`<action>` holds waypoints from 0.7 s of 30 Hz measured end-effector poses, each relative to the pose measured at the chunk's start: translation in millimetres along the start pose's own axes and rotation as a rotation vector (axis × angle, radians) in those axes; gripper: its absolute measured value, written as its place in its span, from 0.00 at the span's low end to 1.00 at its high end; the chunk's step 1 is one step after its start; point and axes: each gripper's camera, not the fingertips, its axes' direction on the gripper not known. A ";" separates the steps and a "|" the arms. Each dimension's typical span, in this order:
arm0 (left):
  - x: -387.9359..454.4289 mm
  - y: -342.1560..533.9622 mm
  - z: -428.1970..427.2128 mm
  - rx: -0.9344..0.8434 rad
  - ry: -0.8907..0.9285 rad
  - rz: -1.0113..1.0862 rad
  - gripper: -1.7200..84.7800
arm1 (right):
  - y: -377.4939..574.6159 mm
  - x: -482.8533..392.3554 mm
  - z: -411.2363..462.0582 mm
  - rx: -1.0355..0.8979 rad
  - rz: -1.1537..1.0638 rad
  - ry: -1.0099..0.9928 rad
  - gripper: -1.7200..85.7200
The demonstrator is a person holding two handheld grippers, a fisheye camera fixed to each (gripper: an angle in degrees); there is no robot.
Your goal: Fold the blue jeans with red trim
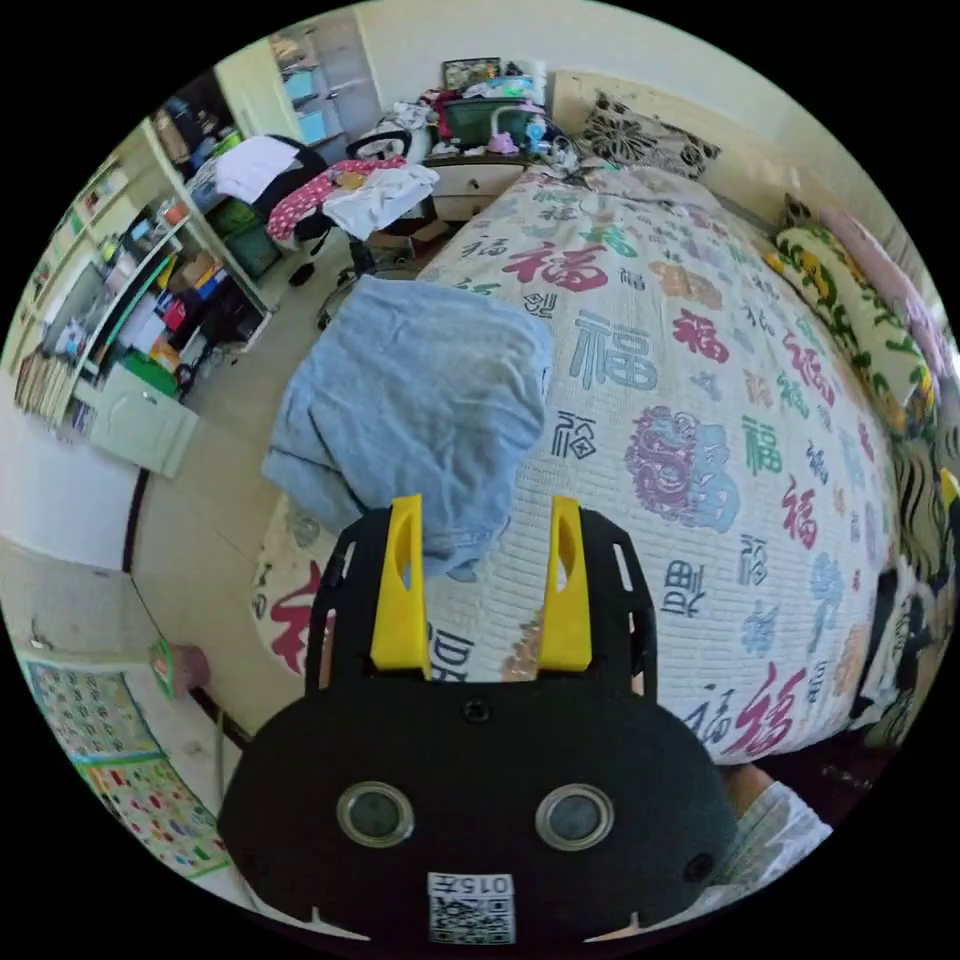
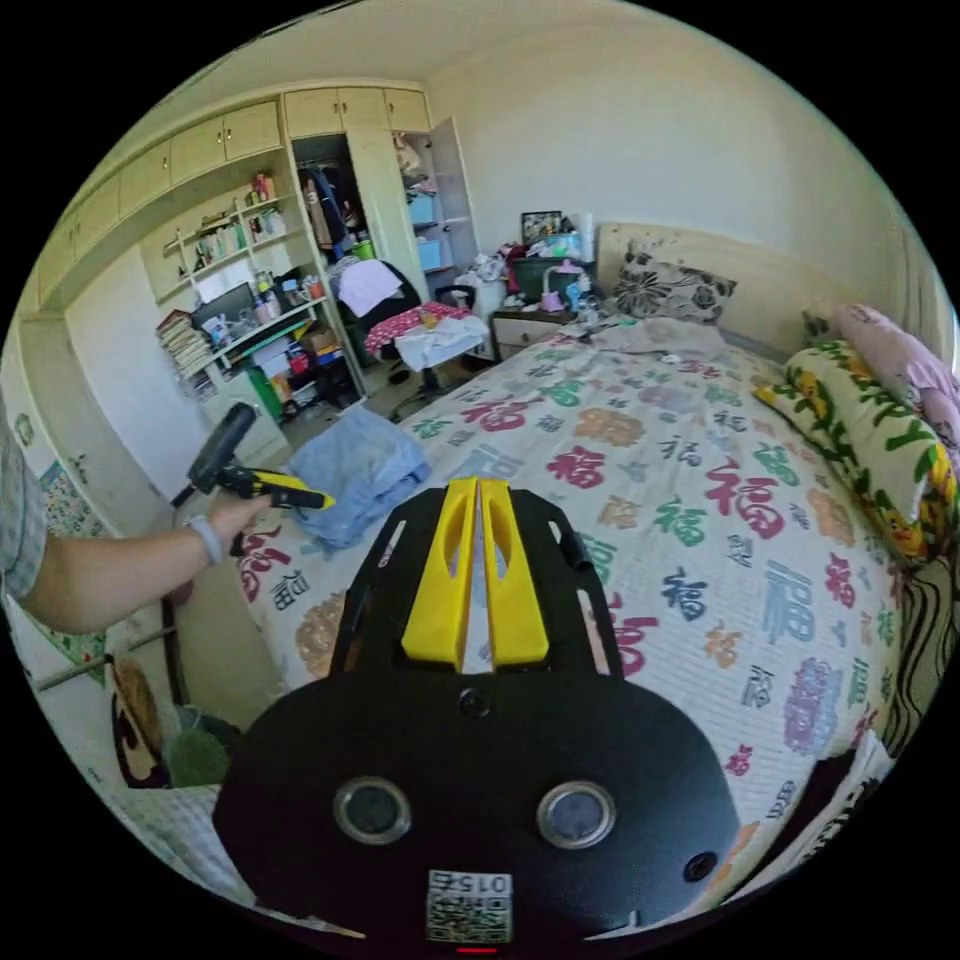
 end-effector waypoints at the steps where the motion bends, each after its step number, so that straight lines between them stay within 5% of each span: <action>1: 8.1 -7.3 6.1 -0.020 -0.041 0.104 0.21 | -4.0 -10.6 17.7 -0.044 0.005 -0.092 0.01; 6: 46.2 -15.6 45.8 -0.128 -0.286 0.467 0.19 | -9.9 -37.8 59.5 -0.222 0.071 -0.213 0.01; 8: 42.2 -14.6 49.2 -0.156 -0.239 0.504 0.17 | -13.7 -43.6 64.8 -0.304 0.069 -0.220 0.01; 15: -65.4 -18.6 -30.7 -0.078 0.331 0.089 0.08 | -16.1 -15.2 50.0 -0.362 0.180 -0.214 0.01; 18: -98.7 -14.6 -90.7 0.034 0.454 0.067 0.08 | -9.7 9.5 39.8 -0.350 0.275 -0.248 0.01; 21: -114.7 -5.5 -152.3 0.133 0.770 0.078 0.08 | -2.3 36.9 31.6 -0.339 0.356 -0.260 0.01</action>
